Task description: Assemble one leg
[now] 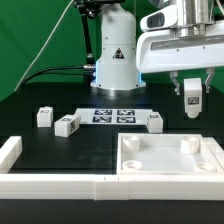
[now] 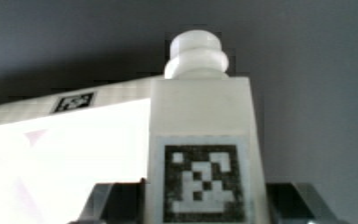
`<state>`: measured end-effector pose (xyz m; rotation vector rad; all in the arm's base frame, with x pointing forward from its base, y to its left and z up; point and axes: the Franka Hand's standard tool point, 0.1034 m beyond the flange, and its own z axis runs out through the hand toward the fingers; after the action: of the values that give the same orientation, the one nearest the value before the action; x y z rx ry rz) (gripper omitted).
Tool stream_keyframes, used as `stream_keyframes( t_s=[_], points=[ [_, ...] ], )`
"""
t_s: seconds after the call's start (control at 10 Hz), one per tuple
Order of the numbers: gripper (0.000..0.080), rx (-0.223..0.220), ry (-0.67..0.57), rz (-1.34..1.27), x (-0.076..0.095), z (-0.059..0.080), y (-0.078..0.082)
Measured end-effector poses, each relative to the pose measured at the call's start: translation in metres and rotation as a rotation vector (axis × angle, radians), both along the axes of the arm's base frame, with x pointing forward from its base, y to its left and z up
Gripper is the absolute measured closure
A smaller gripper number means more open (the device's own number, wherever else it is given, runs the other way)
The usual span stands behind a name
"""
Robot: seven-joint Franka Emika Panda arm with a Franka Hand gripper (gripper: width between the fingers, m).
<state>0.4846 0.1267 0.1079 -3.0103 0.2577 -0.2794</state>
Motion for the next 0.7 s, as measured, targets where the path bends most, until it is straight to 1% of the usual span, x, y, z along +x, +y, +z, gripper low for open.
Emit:
stream_keyframes(
  t_s=[0.2, 0.3, 0.4, 0.5, 0.6, 0.7],
  points=[
    [0.0507, 0.0, 0.001, 0.0, 0.0, 0.0, 0.0],
    [0.0507, -0.012, 0.003, 0.043, 0.0, -0.001, -0.002],
    [0.0507, -0.041, 0.013, 0.138, 0.004, -0.004, -0.01],
    [0.0507, -0.061, 0.022, 0.206, 0.012, -0.001, -0.016],
    [0.0507, -0.074, 0.014, 0.259, 0.023, 0.006, -0.022],
    [0.0507, -0.074, 0.009, 0.272, 0.031, 0.011, -0.026]
  ],
)
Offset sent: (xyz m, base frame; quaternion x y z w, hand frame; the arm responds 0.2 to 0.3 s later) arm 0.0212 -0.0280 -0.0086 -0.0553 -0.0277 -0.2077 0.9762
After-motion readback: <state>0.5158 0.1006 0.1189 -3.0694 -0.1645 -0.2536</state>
